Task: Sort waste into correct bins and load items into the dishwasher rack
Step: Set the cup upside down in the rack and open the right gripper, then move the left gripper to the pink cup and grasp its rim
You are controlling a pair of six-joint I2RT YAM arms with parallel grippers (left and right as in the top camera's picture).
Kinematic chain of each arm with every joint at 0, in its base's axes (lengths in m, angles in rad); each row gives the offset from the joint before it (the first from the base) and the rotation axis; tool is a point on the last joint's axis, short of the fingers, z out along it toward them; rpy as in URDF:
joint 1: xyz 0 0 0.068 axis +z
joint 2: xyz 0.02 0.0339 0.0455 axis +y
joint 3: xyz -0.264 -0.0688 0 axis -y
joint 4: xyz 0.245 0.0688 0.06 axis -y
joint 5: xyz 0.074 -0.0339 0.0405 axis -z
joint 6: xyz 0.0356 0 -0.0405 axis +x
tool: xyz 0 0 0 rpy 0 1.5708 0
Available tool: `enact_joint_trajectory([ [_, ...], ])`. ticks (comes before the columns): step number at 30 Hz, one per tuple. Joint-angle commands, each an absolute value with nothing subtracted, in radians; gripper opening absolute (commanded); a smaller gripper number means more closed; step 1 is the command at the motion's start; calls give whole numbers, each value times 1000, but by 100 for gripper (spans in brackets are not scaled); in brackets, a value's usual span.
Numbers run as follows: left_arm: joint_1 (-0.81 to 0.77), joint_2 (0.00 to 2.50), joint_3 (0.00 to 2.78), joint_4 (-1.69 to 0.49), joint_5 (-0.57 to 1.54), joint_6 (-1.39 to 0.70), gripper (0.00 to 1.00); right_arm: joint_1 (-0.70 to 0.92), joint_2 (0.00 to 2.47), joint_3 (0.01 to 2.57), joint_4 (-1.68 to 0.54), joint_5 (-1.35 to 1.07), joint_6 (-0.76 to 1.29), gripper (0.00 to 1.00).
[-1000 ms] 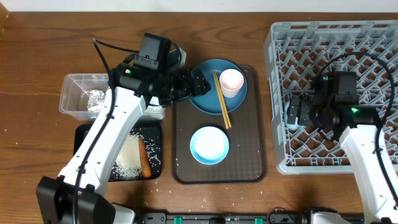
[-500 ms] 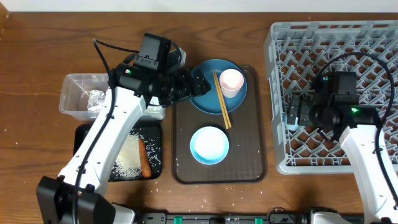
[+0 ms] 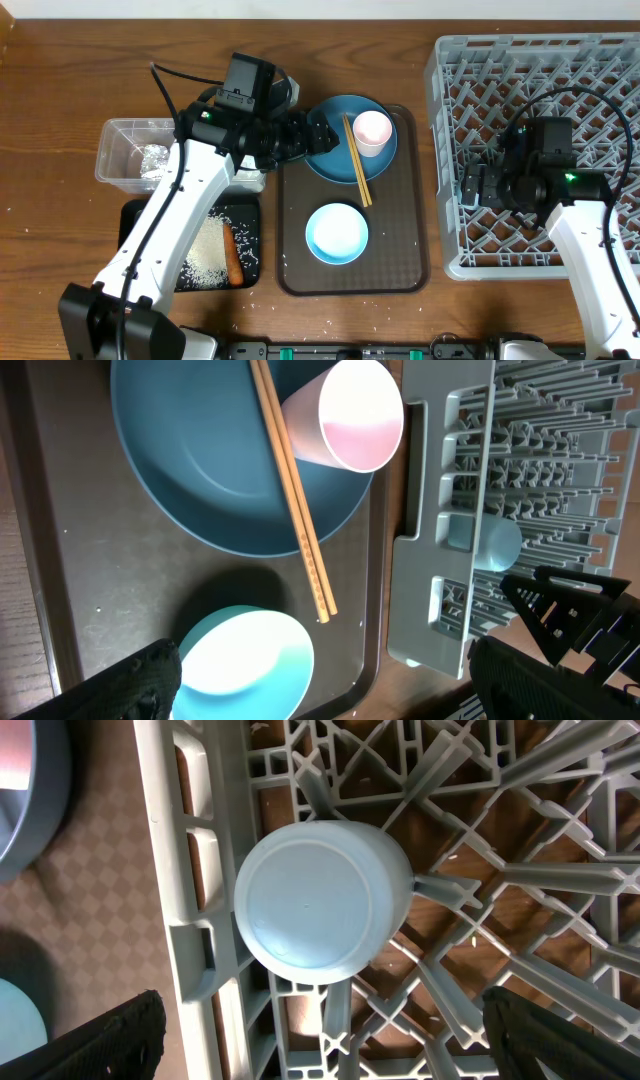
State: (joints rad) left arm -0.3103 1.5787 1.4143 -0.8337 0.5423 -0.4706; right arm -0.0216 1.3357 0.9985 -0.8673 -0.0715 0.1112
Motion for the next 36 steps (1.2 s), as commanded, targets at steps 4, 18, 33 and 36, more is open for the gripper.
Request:
enact_joint_trajectory([
  [4, -309, 1579, 1417, -836, 526, -464, 94, -21, 1344, 1011, -864, -152, 128, 99],
  [18, -461, 1583, 1417, -625, 455, -567, 58, -21, 1344, 1011, -858, -324, 127, 99],
  [33, -651, 1703, 1417, -491, -13, -657, 55, -19, 1344, 1011, -869, -352, 127, 99],
  [36, -648, 1757, 1417, -459, -12, -668, 56, -19, 1344, 1011, -869, -352, 127, 99],
])
